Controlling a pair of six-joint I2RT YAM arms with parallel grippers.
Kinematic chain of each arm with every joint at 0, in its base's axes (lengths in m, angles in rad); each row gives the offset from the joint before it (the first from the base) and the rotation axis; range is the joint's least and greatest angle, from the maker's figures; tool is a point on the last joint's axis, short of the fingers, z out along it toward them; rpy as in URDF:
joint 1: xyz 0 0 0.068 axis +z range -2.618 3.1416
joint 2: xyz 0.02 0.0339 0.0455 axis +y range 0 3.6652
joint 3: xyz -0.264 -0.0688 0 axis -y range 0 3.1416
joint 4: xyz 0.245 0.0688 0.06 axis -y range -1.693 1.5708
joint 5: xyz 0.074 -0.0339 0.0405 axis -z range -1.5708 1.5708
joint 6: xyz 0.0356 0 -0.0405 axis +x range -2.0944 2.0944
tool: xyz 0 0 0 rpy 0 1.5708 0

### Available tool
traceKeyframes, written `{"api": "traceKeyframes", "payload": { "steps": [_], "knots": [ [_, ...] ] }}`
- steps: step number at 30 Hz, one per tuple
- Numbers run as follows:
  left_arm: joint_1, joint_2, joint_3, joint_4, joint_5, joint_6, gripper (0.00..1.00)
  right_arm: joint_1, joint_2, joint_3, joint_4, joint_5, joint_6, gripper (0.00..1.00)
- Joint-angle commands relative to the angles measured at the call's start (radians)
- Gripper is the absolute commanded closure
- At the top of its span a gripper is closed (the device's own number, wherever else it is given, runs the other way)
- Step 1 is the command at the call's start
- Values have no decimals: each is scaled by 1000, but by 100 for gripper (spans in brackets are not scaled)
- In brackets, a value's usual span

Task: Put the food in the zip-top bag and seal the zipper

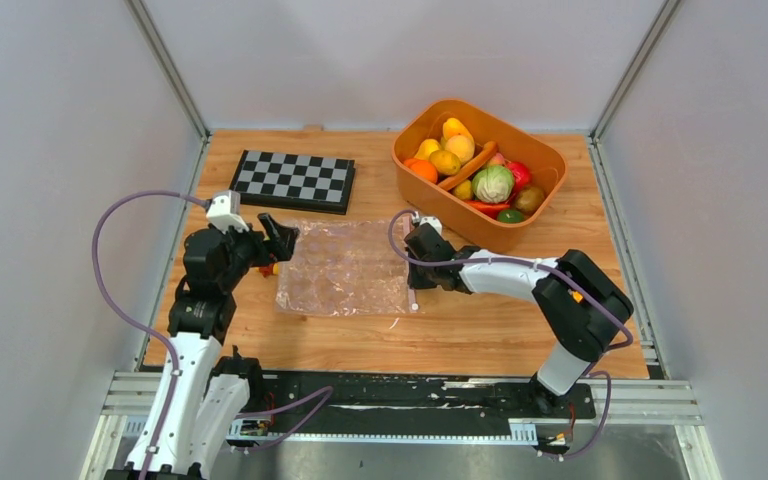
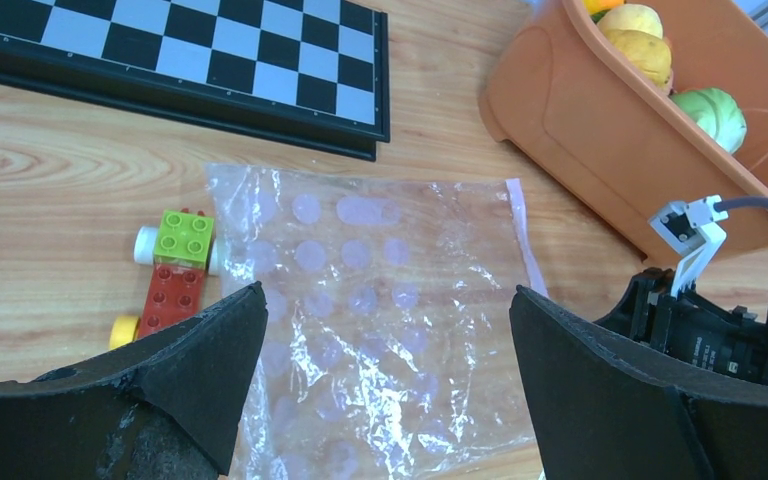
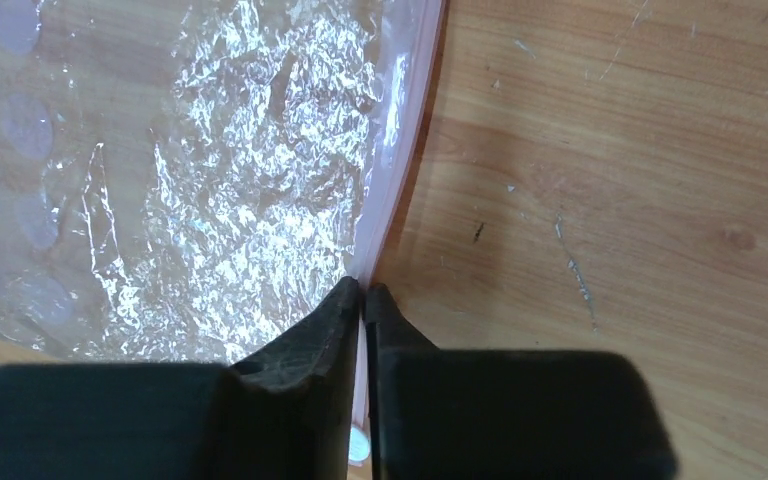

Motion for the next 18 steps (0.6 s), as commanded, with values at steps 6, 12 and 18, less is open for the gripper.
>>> {"api": "traceKeyframes", "payload": {
  "steps": [6,12,18],
  "knots": [
    [-5,-64,-7,-6,-9,21,1,-3,-79,-16,49,-49,-18,100],
    [-4,-60,-5,-3,21,33,0,-2,-181,-34,89,-105,-33,100],
    [-4,-16,-22,57,92,-7,3,-2,-271,-67,78,-98,-38,100]
  ]
}}
